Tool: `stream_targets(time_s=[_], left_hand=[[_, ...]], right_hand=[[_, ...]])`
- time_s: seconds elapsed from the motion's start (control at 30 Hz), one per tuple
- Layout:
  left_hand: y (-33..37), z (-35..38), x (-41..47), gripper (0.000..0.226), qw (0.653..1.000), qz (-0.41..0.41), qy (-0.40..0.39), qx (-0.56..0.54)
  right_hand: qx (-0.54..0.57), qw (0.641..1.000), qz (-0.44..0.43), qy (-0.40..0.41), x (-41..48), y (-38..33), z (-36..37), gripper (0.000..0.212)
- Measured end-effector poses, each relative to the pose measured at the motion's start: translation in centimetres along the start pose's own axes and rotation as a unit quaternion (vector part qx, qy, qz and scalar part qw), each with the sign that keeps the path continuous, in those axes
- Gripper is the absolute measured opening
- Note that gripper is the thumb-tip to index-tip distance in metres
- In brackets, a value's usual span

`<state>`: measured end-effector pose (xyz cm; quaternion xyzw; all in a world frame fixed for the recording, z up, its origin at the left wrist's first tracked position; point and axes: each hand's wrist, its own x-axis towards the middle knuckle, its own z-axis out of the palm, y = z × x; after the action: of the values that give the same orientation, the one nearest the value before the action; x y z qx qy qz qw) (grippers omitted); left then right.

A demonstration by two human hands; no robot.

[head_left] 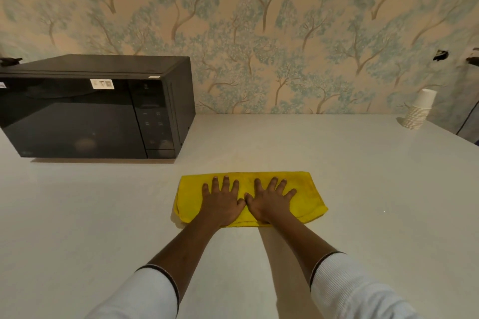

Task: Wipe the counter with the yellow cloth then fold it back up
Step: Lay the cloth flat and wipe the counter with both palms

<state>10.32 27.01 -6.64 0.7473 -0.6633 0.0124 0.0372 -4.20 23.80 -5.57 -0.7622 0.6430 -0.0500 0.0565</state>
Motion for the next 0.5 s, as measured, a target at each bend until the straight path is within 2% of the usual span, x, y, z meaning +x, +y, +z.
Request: stream_targets(time_s=[0.5], left_hand=[[0.4,0.0,-7.3,0.079,1.000,0.020,0.003,-0.007]], right_hand=[[-0.012,1.000,0.009,-0.007,-8.6,0.5,-0.2,0.080]])
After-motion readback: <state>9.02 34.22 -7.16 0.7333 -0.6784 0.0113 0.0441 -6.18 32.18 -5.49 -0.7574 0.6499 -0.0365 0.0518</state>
